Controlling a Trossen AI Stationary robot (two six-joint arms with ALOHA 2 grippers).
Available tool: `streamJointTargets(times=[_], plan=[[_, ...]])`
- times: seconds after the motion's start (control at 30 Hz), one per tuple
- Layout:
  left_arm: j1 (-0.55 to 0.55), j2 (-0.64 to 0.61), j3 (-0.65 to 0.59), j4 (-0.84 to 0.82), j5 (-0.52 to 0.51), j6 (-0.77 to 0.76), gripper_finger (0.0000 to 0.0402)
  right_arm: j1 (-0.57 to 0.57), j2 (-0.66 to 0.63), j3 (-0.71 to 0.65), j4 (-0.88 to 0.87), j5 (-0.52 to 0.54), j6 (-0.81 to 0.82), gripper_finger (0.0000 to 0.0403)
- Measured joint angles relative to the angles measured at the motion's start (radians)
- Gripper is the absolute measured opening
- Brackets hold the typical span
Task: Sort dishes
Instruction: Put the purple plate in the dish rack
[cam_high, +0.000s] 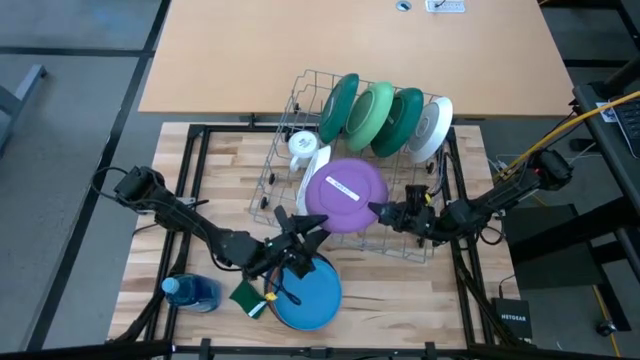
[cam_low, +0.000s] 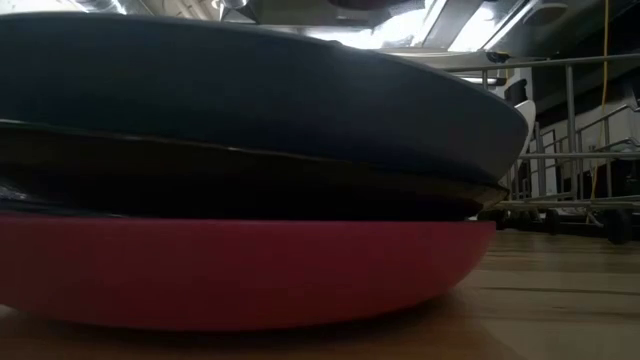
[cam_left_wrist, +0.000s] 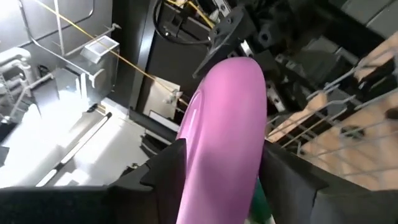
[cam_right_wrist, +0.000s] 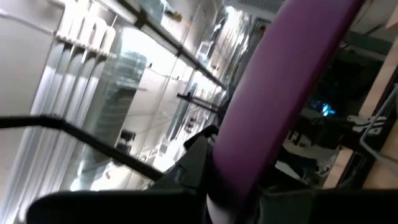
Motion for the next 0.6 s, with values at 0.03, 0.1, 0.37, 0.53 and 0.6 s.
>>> streamJointTargets(times=[0.03,0.1,0.37,0.53,0.6], plan=[[-0.006,0.0,0.001,0.0,0.0,-0.009,0.0183,0.0,-0.005,0.0,-0.003,-0.01,-0.009,0.0048],[-0.019,0.0,0.002,0.006,-0.005,-0.019,0.0183,0.002,-0.017,0.0,-0.007,-0.021,-0.03,0.0048],[-0.061,-0.007,0.007,0.02,-0.15,-0.019,0.0183,0.142,-0.159,-0.005,-0.149,0.179,-0.282,0.0024],[-0.059,-0.006,0.006,0.019,-0.232,-0.033,0.0183,0.319,-0.272,-0.003,-0.255,0.462,-0.442,0.002],[-0.057,-0.006,0.006,0.013,-0.236,-0.06,0.0183,0.392,-0.301,-0.003,-0.279,0.574,-0.48,0.0028]])
